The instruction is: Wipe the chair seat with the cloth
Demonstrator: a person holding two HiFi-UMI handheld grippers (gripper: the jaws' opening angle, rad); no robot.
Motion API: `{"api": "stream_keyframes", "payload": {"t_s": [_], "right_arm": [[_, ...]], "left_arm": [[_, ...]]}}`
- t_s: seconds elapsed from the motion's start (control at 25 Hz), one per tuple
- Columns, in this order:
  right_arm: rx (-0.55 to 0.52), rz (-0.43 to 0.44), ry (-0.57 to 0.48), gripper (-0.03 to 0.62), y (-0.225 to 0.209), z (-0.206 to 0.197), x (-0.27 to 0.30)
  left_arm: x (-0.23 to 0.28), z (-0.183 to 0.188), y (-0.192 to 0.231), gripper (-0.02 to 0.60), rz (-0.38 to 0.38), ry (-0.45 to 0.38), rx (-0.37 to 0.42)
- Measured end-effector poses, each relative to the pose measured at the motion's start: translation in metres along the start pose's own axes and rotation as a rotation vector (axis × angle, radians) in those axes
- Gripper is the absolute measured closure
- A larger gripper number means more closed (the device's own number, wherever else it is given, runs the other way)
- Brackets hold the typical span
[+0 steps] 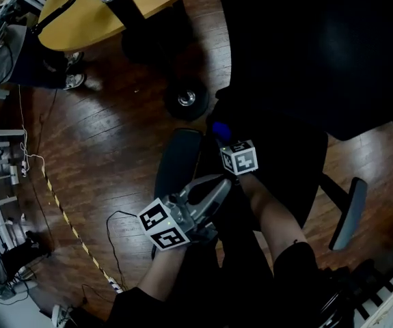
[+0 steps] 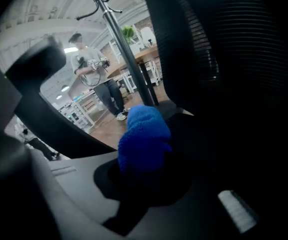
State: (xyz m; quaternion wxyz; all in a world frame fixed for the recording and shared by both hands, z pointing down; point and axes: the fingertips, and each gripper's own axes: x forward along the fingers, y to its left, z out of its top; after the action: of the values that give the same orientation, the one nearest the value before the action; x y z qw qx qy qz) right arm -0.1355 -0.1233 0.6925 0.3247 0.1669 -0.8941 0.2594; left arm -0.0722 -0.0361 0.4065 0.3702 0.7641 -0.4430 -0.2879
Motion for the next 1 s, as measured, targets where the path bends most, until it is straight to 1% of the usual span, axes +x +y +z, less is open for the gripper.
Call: {"api": "stream_keyframes", "payload": {"t_s": [0.08, 0.2, 0.32, 0.48, 0.6, 0.76, 0.88, 1.0], "right_arm": [[-0.034, -0.014, -0.015, 0.556, 0.003, 0.001, 0.003], [-0.031, -0.024, -0.019, 0.557, -0.008, -0.014, 0.003], [-0.012, -0.094, -0.002, 0.557, -0.033, -0.029, -0.007], [0.07, -0.237, 0.014, 0.557, -0.088, -0.058, -0.044], [0.112, -0.355, 0.026, 0.557, -0.14, -0.084, -0.092], [0.201, -0.509, 0.034, 0.557, -0.204, -0.125, -0.168], [0.253, -0.621, 0.038, 0.557, -0.231, -0.146, -0.223], [0.273, -0.726, 0.013, 0.557, -0.248, -0.158, -0.265]], "left_arm": [[-0.002, 0.005, 0.001, 0.589, 0.003, -0.01, 0.002], [-0.004, -0.004, 0.007, 0.589, 0.001, -0.001, 0.002], [-0.003, -0.014, 0.011, 0.589, -0.011, 0.022, -0.001], [0.003, -0.017, 0.009, 0.589, -0.026, 0.057, 0.001], [0.017, -0.024, 0.007, 0.589, -0.04, 0.092, 0.004], [0.038, -0.041, 0.006, 0.589, -0.064, 0.149, -0.006], [0.048, -0.048, 0.003, 0.589, -0.08, 0.184, -0.007], [0.054, -0.054, -0.002, 0.589, -0.094, 0.21, -0.004]]}}
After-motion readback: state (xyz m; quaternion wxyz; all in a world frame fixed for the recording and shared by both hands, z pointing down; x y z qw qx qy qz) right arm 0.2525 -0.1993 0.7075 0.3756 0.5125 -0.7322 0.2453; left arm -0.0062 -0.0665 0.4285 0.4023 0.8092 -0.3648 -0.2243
